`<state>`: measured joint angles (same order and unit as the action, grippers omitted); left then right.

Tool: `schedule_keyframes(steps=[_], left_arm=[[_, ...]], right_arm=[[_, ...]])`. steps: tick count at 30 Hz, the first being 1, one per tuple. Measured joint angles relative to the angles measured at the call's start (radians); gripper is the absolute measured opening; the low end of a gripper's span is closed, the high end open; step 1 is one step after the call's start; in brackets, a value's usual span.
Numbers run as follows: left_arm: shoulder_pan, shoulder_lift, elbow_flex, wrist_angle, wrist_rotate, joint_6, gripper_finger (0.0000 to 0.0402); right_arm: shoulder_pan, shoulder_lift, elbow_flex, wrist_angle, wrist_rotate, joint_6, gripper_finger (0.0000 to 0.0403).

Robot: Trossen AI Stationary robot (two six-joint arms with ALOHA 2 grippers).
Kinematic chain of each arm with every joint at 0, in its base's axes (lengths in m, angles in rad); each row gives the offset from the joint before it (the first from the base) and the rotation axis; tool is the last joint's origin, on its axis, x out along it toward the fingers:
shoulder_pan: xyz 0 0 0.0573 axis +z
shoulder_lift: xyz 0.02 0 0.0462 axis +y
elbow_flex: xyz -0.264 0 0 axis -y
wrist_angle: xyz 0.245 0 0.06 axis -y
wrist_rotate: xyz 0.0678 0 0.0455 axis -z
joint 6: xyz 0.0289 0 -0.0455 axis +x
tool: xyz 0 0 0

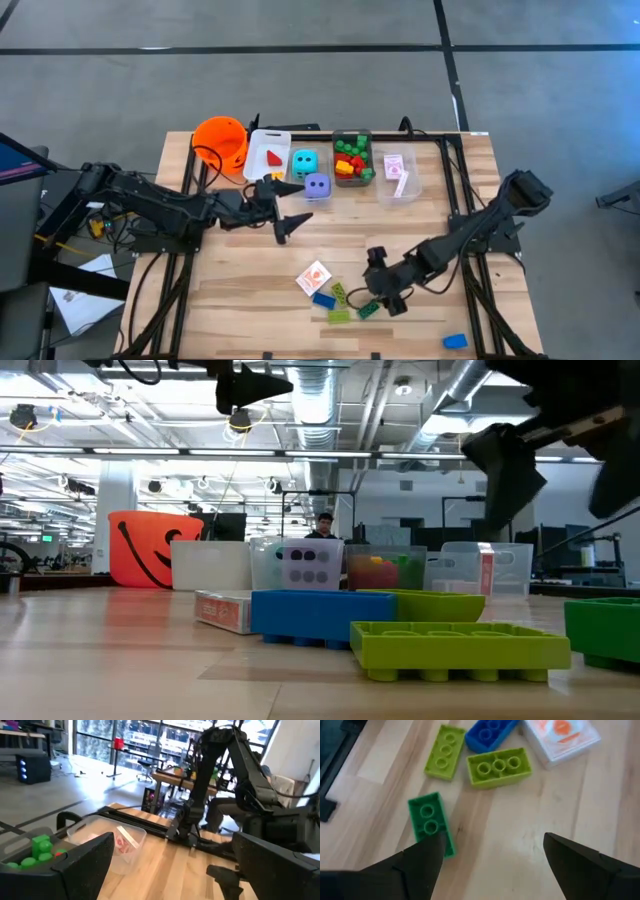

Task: Pick & Place Toys
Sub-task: Put the small green game piece into the white bin

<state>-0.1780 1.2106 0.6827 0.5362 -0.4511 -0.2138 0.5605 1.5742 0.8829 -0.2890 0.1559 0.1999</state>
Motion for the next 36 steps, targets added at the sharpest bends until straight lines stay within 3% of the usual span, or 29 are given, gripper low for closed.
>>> schedule_keyframes(steps=[4, 10, 17, 36], left_arm=[[0.0, 0.0, 0.0, -0.019, 0.018, 0.0, 0.0397], [0.0, 0.0, 0.0, -0.033, 0.018, 0.0, 0.0397], [0.0, 0.0, 0.0, -0.041, 0.019, -0.003, 0.0397], [0.0, 0.0, 0.0, -0.043, 0.019, -0.003, 0.0397]], right_arm=[[0.011, 0.047, 0.046, 0.006, -0.004, -0.053, 0.033], [0.011, 0.134, 0.084, 0.025, -0.125, -0.077, 0.033], [0.006, 0.216, 0.094, 0.036, -0.181, -0.077, 0.033], [0.003, 0.214, 0.105, 0.017, -0.18, -0.08, 0.033]])
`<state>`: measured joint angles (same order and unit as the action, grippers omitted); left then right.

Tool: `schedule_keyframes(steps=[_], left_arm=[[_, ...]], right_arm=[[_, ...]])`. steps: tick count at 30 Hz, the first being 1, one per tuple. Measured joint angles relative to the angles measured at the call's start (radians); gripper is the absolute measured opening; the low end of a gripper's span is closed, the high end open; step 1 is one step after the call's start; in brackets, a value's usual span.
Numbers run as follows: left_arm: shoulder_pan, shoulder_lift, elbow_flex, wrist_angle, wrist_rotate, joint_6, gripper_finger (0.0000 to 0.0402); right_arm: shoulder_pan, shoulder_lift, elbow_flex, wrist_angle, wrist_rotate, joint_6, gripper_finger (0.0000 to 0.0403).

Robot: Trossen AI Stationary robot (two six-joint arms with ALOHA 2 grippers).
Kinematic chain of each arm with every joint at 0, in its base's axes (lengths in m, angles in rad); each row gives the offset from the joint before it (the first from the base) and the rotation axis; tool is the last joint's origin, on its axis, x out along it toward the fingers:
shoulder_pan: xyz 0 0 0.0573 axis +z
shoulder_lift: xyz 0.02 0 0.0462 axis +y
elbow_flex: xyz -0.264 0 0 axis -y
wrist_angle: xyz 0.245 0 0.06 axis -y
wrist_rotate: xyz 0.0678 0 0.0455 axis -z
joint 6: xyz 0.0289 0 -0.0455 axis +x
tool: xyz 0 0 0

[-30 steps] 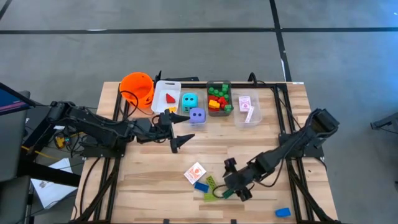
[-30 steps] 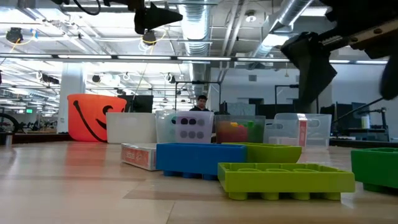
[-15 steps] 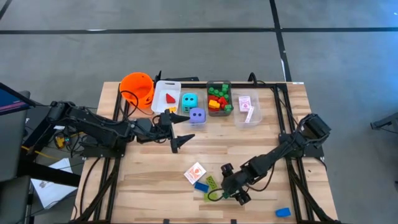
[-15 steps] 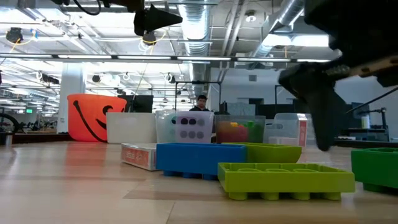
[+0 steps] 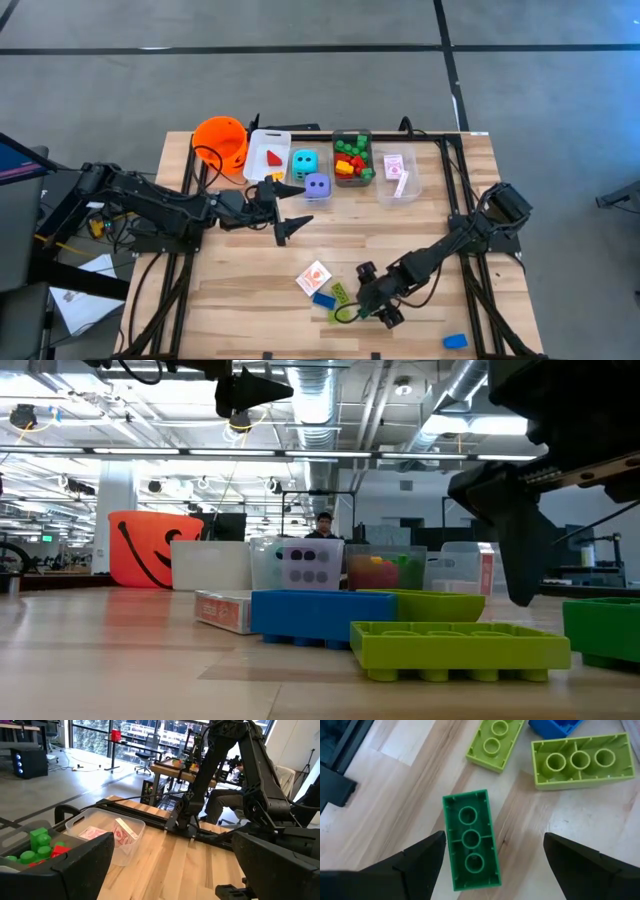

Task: Pick & Place Toys
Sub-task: Put the small green game piece into the white bin

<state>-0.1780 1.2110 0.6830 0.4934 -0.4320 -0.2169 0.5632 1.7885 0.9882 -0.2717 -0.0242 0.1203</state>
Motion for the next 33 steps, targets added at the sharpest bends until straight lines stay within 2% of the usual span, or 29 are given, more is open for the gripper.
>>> schedule_keyframes(steps=[15, 23, 29, 33], left_arm=[[0.0, 0.0, 0.0, 0.0, 0.0, 0.0, 0.0397], [0.0, 0.0, 0.0, 0.0, 0.0, 0.0, 0.0397], [0.0, 0.0, 0.0, 0.0, 0.0, 0.0, 0.0397], [0.0, 0.0, 0.0, -0.007, 0.0, 0.0, 0.0397]], right_arm=[[0.0, 0.0, 0.0, -0.026, 0.032, 0.011, 0.033], [-0.003, 0.0, 0.0, -0.035, 0.159, 0.0, 0.033], [-0.011, 0.0, 0.0, -0.039, 0.094, 0.0, 0.033], [-0.013, 0.0, 0.0, -0.038, 0.168, -0.009, 0.033]])
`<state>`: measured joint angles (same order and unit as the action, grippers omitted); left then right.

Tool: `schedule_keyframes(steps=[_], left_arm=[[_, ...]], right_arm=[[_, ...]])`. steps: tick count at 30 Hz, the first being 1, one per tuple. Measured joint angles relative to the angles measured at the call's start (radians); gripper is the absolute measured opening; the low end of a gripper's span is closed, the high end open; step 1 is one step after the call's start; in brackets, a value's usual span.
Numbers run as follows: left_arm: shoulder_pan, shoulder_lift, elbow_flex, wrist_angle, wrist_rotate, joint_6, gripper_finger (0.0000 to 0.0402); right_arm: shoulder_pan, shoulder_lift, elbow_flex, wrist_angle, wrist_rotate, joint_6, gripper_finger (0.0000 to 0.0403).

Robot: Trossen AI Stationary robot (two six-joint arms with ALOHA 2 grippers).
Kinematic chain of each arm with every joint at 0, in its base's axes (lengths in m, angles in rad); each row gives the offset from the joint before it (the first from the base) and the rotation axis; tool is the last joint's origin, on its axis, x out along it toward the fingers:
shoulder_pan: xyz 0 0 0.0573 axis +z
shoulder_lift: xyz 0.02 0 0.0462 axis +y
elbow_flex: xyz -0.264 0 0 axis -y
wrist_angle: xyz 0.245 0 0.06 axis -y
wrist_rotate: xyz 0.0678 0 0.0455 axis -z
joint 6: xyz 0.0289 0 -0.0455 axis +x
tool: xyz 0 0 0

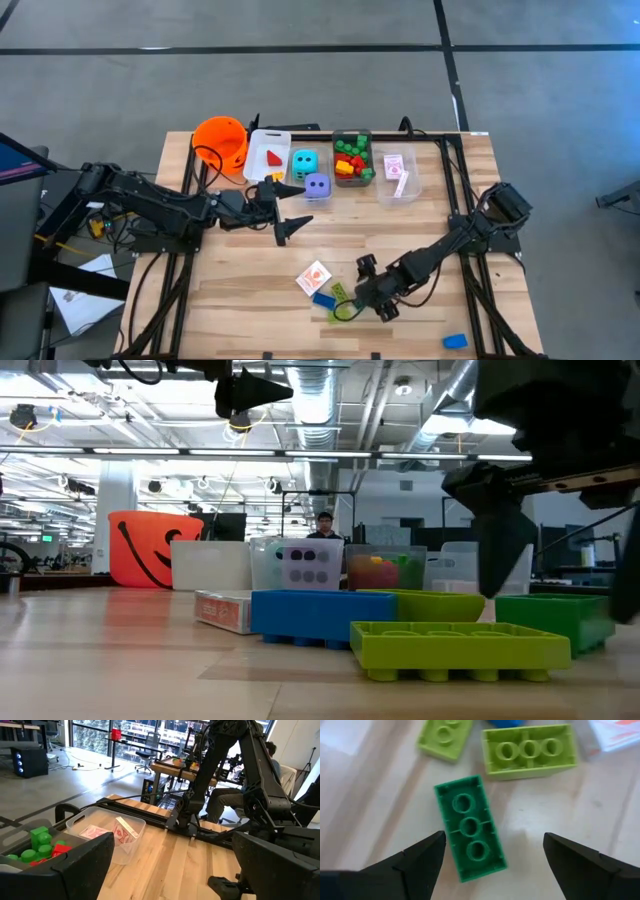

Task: Pick & Place Toys
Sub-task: Put the small green game piece into the white bin

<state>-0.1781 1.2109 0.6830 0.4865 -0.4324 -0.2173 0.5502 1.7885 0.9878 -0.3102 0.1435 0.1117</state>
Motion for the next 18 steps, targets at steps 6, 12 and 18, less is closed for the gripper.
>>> schedule_keyframes(steps=[6, 12, 18], left_arm=[[-0.001, 0.0, 0.0, 0.0, 0.0, 0.0, 0.0397], [-0.001, 0.0, 0.0, 0.0, 0.0, 0.0, 0.0397], [-0.001, 0.0, 0.0, 0.0, 0.0, 0.0, 0.0397]], right_arm=[[-0.002, 0.0, 0.0, -0.008, -0.061, 0.009, 0.033], [-0.003, 0.0, -0.005, -0.022, -0.067, 0.009, 0.031], [-0.007, 0.0, -0.024, -0.007, -0.068, 0.006, 0.0267]])
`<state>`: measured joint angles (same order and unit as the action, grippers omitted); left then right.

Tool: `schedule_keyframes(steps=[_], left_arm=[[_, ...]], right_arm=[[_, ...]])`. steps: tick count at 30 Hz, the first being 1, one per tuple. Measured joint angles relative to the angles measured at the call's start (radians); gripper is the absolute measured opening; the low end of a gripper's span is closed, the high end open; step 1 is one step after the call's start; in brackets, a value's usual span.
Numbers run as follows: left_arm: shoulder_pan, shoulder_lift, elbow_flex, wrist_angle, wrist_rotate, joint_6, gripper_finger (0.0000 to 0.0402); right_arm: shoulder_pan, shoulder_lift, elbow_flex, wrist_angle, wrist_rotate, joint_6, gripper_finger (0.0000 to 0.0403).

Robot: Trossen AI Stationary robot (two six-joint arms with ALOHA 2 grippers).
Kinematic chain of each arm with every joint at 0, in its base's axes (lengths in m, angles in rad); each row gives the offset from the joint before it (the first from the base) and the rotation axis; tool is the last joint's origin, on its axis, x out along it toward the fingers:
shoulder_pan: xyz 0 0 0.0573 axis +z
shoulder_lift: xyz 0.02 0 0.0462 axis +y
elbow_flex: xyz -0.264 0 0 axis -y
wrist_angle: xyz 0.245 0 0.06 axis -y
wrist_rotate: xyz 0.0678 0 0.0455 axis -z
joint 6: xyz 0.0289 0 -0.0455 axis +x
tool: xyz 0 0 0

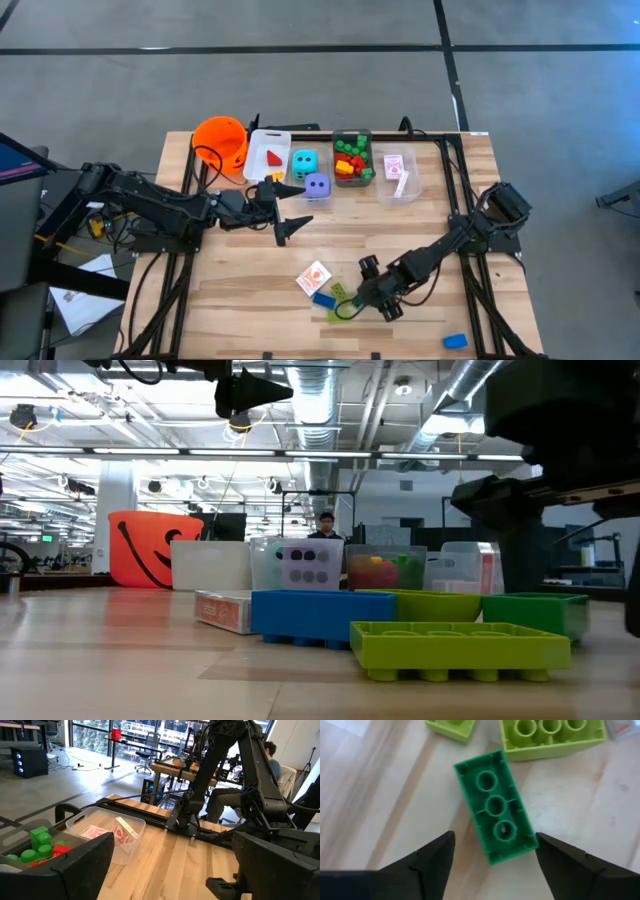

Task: Pick & Place Toys
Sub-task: Put the small green game piece into the white bin

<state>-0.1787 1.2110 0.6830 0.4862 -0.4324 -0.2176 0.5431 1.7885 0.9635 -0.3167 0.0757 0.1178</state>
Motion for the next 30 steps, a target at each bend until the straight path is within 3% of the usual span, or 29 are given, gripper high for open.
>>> schedule_keyframes(steps=[17, 30], left_arm=[[0.001, 0.0, 0.0, 0.0, 0.0, 0.0, 0.0397], [0.001, 0.0, 0.0, 0.0, 0.0, 0.0, 0.0397]], right_arm=[[0.0, 0.0, -0.004, 0.079, 0.0, -0.092, 0.0144], [-0.034, -0.003, -0.004, 0.078, 0.008, -0.155, 0.0132]])
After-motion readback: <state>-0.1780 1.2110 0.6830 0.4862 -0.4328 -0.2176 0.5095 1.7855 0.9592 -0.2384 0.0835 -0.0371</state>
